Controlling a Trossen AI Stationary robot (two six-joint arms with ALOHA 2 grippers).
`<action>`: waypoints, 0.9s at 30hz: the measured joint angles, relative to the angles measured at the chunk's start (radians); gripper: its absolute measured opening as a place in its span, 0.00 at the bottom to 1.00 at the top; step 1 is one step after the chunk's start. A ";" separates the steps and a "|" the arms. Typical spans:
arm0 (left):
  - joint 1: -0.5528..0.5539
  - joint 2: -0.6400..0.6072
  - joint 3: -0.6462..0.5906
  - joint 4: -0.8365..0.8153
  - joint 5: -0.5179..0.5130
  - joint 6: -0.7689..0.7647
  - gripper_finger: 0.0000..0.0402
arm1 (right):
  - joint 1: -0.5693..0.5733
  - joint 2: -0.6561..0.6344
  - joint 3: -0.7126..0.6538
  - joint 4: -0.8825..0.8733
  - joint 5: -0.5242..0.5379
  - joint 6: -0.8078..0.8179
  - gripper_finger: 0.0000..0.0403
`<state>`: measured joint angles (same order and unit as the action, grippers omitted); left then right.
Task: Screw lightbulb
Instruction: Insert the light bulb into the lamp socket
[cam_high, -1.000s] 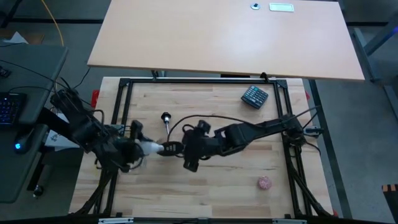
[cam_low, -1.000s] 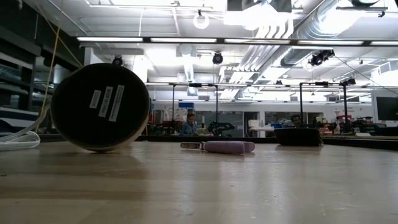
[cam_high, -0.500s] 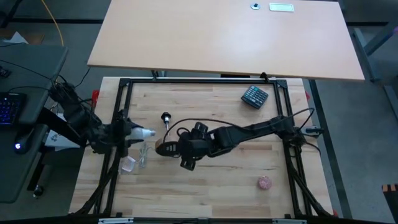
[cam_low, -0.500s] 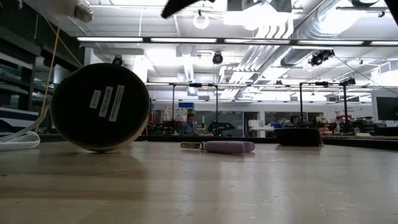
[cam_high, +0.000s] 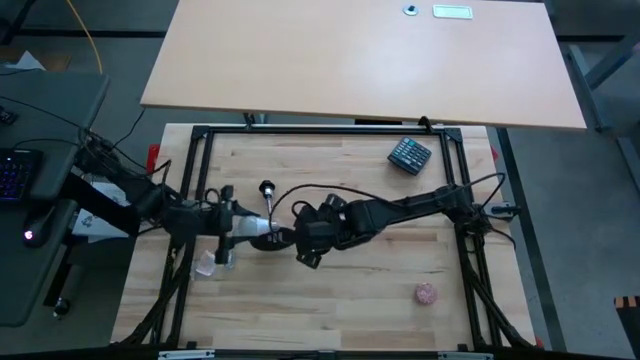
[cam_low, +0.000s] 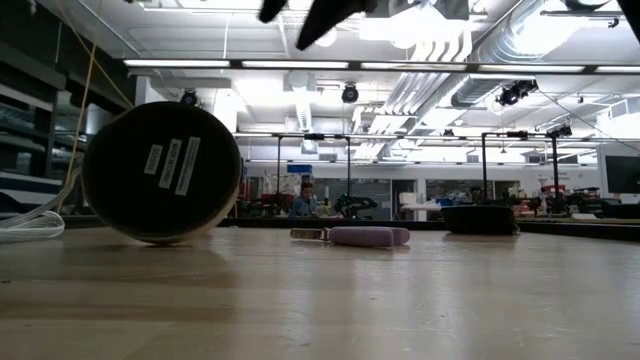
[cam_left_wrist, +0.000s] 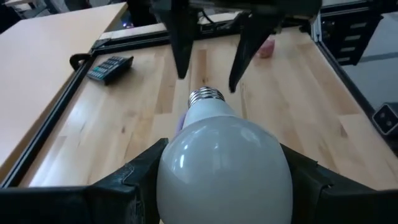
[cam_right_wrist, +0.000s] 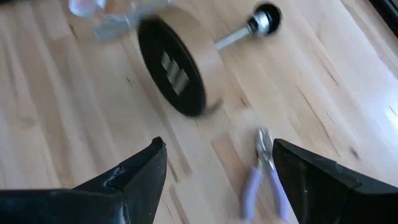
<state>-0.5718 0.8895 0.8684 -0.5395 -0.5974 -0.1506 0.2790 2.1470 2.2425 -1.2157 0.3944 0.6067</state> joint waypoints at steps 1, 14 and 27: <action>0.025 0.005 0.000 0.013 0.020 0.015 0.52 | 0.010 -0.008 0.000 -0.040 0.013 0.014 0.70; 0.317 0.255 0.005 0.525 0.278 -0.043 0.52 | 0.123 -0.358 -0.296 -0.354 0.175 0.184 0.58; 0.346 0.648 0.310 0.510 0.248 -0.025 0.52 | 0.202 -1.087 -1.220 0.579 0.145 0.299 0.54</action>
<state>-0.2263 1.5376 1.1787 -0.0292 -0.3489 -0.1751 0.4812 1.0597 1.0227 -0.6367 0.5399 0.9052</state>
